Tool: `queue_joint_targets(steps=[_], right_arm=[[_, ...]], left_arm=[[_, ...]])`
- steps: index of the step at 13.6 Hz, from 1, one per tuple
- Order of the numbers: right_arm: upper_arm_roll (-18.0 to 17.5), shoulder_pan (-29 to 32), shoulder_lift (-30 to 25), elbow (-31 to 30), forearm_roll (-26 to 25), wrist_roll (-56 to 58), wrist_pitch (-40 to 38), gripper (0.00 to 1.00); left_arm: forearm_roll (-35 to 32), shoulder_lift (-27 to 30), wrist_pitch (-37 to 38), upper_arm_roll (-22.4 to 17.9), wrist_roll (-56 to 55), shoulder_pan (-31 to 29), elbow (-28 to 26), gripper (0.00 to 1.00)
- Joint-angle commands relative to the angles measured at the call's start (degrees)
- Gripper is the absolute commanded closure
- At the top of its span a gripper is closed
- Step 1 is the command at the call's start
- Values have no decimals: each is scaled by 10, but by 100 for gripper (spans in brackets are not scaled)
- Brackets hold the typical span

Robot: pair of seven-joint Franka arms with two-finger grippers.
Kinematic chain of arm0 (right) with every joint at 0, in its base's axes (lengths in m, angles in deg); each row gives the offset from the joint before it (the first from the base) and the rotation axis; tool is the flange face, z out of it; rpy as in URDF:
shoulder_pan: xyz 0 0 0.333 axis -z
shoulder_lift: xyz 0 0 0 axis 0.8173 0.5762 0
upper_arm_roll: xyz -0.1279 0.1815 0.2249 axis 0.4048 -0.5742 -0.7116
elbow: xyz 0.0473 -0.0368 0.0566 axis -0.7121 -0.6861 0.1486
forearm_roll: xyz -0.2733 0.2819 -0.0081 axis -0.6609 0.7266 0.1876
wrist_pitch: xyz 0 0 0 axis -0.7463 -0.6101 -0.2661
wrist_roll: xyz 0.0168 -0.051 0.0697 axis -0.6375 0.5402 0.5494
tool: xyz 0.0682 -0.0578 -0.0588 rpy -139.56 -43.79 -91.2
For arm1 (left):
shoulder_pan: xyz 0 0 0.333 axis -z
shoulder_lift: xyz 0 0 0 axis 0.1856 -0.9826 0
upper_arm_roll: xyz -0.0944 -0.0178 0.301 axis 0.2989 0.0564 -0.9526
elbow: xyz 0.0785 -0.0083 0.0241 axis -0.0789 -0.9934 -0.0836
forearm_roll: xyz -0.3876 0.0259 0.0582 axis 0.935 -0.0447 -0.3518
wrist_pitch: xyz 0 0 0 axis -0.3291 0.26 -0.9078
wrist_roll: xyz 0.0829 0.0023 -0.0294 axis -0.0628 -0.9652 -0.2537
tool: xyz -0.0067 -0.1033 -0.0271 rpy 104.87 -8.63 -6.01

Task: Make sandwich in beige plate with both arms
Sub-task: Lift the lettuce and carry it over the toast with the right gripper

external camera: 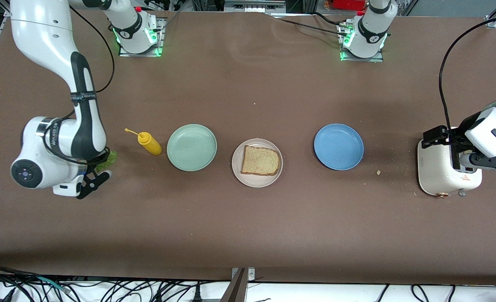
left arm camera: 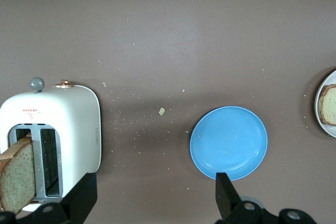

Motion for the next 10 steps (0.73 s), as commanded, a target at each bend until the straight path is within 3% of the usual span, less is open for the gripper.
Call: queue_joint_targets(steps=[1,4,7,10], right_arm=[[22,-1,-2,83,-6,-3,-122,100],[23,0,-3,148,16,-8,-231,100],[16,-2,-8,158,94,-47,-257,100],[10,-23,-7,158,204,-116,-248,100]], left_arm=[[-18,2,-6,0,-11,6,-2,1],[-18,2,-6,0,-11,6,-2,1],[-18,2,-6,0,-11,5,-2,1],[-17,2,-6,0,-11,5,-2,1]])
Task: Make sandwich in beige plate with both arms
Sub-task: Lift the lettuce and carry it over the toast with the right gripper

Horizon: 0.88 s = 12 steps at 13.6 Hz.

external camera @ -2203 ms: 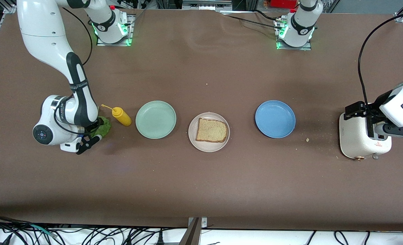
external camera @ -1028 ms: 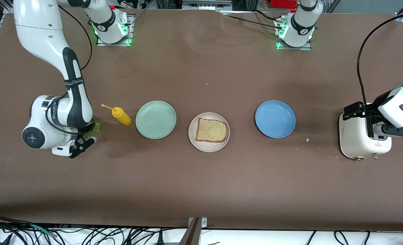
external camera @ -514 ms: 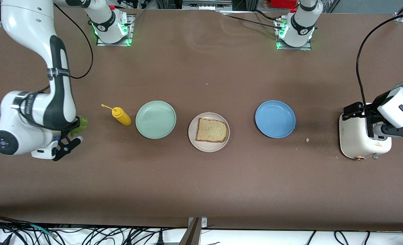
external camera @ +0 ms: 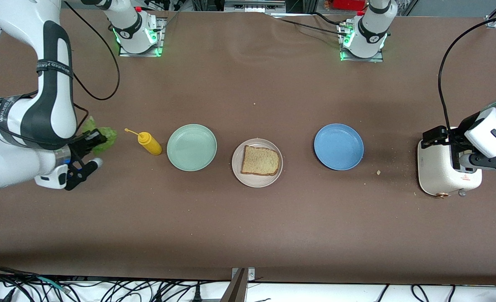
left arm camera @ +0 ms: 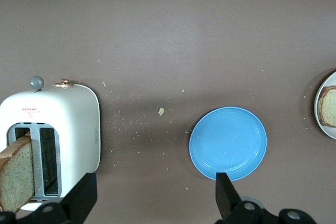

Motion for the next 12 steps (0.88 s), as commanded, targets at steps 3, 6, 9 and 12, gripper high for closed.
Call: queue_joint_targets(steps=[3,6,9,12], right_arm=[[-4,-91,5,11,72,-152,27,100],[-6,-164,13,7,107,-277,95,100],[-6,-218,47,3,145,-382,208,100],[-6,-271,93,-3,153,-445,323,100]], left_arm=[[-18,2,-5,0,-7,5,-2,1],[-18,2,-5,0,-7,5,-1,1],[-18,2,-5,-1,-7,4,-1,1],[-18,2,-5,-1,-7,4,-2,1]])
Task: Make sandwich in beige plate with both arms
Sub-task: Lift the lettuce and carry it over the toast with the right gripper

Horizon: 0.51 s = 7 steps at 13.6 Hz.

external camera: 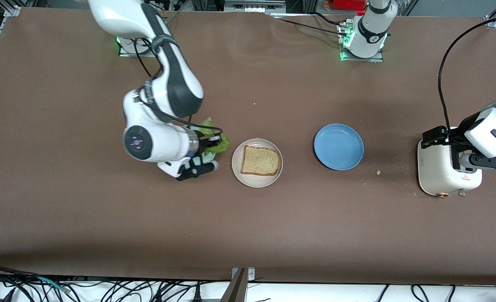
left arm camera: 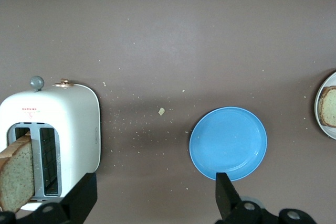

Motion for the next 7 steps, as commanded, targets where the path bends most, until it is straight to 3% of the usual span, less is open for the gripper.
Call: queue_joint_targets(steps=[1,4,7], right_arm=[[7,-34,46,2,18,-48,77,100],[-26,-44,81,2,65,-56,162,100],[-43,-45,97,2,68,-65,197,100]], left_arm=[[-18,2,-5,-1,-7,3,-2,1],[-18,2,-5,-1,-7,3,-3,1],[-18,2,-5,-2,-7,3,-3,1]])
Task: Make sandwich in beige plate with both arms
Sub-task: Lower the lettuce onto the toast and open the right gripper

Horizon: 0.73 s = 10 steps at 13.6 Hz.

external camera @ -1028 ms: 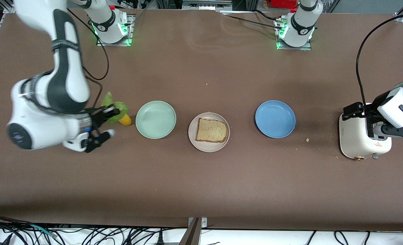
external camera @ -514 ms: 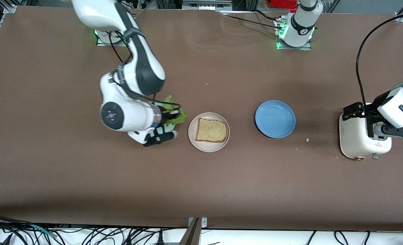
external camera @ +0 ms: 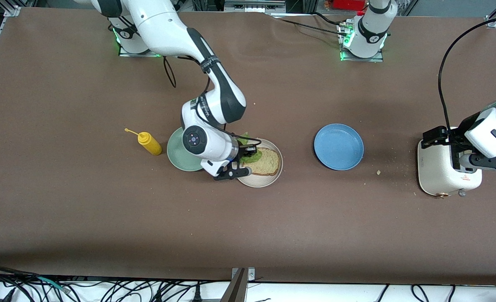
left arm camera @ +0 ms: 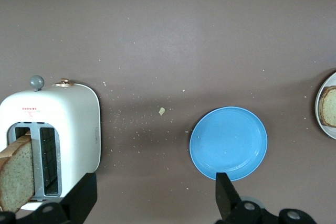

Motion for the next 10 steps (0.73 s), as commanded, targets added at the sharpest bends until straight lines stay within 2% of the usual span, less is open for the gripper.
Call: queue_joint_targets(steps=[1,3,4,6,8,10], right_arm=[[-12,2,7,4,13,-11,30,100],[-26,1,23,4,11,-8,76,100],[-29,-1,31,6,11,-4,110,89],[-36,-8,34,3,6,-1,143,30],[-35,-8,32,3,-14,-1,143,0],[-35,-8,26,3,-44,-1,139,0]], left_arm=[[-18,3,-5,-1,-6,3,-2,1],[-18,3,-5,-1,-6,3,-2,1],[-18,3,-5,-1,-6,3,-2,1],[-18,3,-5,-1,-6,3,-2,1],[-18,3,-5,-1,-6,3,-3,1],[-18,3,-5,-1,-6,3,-3,1]])
